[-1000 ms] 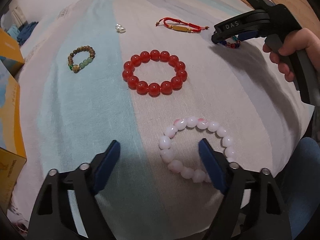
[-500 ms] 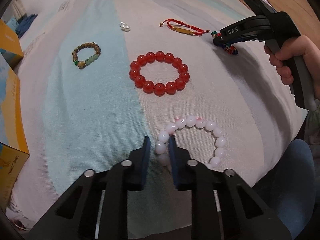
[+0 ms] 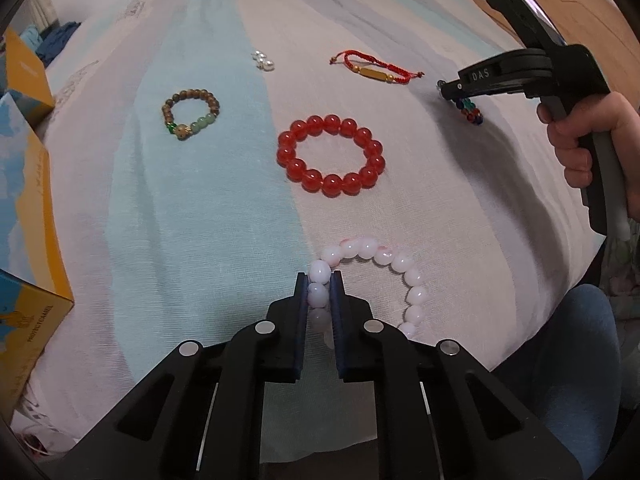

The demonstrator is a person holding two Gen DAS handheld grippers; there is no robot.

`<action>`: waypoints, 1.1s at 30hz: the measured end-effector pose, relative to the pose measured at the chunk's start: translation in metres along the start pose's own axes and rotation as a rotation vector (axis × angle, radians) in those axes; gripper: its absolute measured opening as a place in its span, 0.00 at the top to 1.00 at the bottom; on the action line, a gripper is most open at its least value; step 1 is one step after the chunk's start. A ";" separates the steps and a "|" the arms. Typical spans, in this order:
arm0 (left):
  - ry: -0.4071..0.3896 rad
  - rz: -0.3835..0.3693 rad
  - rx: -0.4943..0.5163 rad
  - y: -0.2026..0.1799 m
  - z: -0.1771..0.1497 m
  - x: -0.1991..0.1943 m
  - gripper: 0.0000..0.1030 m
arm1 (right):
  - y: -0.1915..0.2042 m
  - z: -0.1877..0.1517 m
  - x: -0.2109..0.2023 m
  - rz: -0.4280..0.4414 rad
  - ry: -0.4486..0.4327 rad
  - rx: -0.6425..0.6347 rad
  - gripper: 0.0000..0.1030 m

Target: Organize jewelry

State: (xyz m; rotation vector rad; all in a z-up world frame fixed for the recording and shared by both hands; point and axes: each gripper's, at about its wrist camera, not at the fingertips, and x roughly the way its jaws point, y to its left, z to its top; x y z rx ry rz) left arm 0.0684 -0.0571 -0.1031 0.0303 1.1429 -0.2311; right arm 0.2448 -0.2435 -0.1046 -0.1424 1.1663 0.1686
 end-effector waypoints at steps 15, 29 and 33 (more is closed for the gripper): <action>-0.046 0.014 -0.009 0.007 0.006 -0.032 0.91 | -0.015 -0.010 -0.027 0.021 -0.028 0.061 0.91; -0.086 0.041 -0.034 0.025 0.018 -0.063 0.91 | -0.018 -0.008 -0.063 0.042 -0.096 0.109 0.91; -0.098 0.053 -0.037 0.030 0.022 -0.070 0.91 | -0.014 -0.008 -0.071 0.045 -0.106 0.097 0.91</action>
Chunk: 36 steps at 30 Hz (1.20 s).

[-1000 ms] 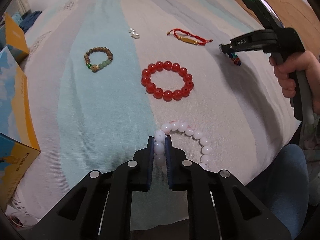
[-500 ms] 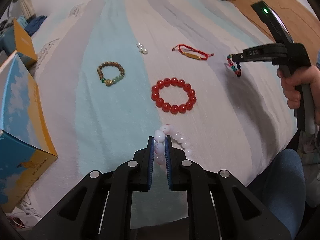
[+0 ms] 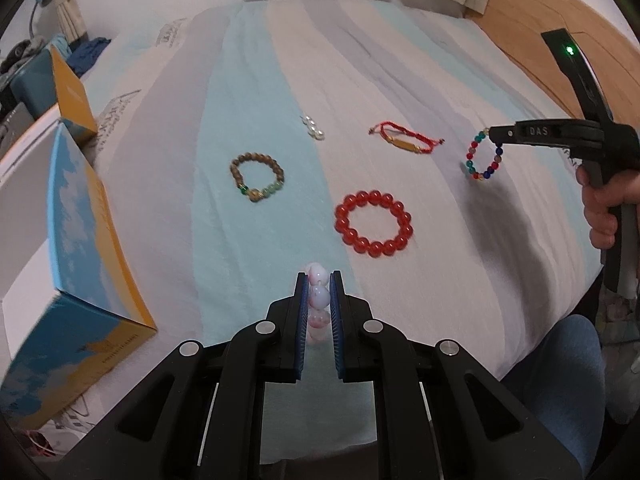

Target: Organize jewelry

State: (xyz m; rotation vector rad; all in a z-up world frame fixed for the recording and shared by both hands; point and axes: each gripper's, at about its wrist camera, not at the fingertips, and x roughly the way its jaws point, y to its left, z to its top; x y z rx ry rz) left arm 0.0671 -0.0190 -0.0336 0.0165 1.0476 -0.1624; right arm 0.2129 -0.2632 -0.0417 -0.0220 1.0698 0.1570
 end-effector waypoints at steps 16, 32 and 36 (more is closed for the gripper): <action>-0.049 0.020 -0.020 0.017 0.019 -0.031 0.91 | 0.016 0.008 -0.030 0.011 -0.031 -0.017 0.91; -0.103 0.048 -0.075 0.060 0.032 -0.069 0.91 | 0.070 0.022 -0.070 0.073 -0.062 -0.074 0.91; -0.121 0.057 -0.089 0.073 0.033 -0.082 0.91 | 0.090 0.027 -0.080 0.088 -0.075 -0.099 0.91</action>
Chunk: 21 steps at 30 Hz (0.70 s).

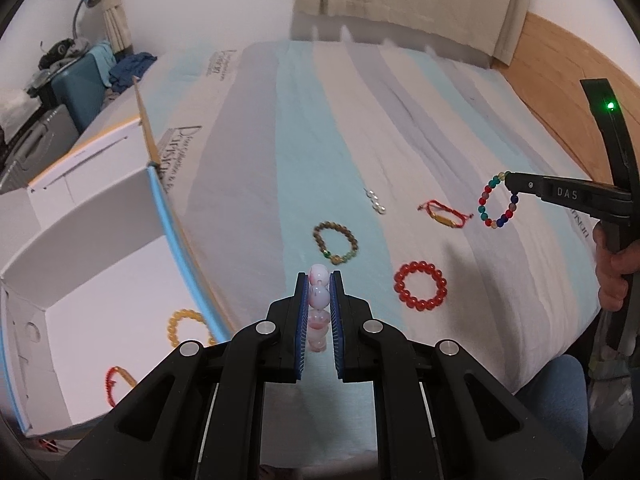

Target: Organize jewelry

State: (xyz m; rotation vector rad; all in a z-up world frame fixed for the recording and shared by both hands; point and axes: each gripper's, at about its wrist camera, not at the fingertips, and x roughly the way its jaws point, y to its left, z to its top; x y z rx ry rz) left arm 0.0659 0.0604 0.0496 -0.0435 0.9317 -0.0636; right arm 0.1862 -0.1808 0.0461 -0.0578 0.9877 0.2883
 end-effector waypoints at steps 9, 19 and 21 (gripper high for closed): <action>-0.035 0.036 -0.034 0.030 0.007 -0.027 0.91 | 0.052 0.017 -0.011 0.030 -0.019 -0.065 0.91; -0.069 0.098 -0.077 0.076 0.011 -0.059 0.91 | 0.119 0.030 -0.021 0.088 -0.040 -0.131 0.91; -0.072 0.111 -0.085 0.086 0.010 -0.063 0.91 | 0.135 0.032 -0.022 0.104 -0.043 -0.149 0.91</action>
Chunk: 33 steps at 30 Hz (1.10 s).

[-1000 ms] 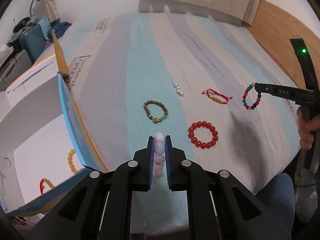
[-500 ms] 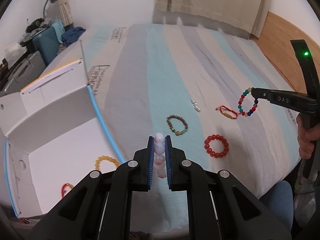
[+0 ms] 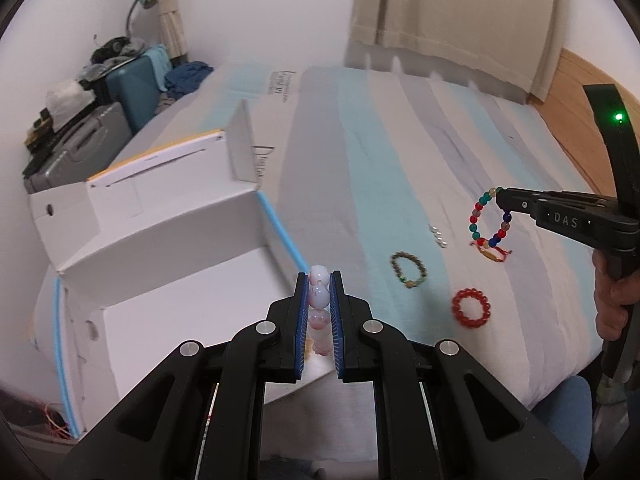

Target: Organize jewelry

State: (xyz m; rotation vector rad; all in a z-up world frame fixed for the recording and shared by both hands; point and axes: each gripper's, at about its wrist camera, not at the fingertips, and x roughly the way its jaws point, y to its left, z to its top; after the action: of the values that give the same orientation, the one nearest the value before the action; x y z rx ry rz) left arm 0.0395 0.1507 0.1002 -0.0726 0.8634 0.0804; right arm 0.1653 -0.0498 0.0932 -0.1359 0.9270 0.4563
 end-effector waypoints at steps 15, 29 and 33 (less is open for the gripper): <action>0.028 0.123 -0.118 0.094 -0.016 -0.015 0.91 | 0.118 0.015 0.008 0.117 -0.003 -0.128 0.91; 0.074 0.194 -0.209 0.157 -0.045 -0.010 0.91 | 0.189 0.003 0.040 0.188 0.052 -0.199 0.91; 0.105 0.211 -0.241 0.170 -0.054 -0.001 0.91 | 0.199 -0.002 0.052 0.193 0.072 -0.210 0.91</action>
State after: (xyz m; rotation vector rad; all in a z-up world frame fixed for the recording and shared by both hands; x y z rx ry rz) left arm -0.0193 0.3150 0.0604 -0.2127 0.9611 0.3815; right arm 0.1040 0.1445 0.0671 -0.2565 0.9658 0.7322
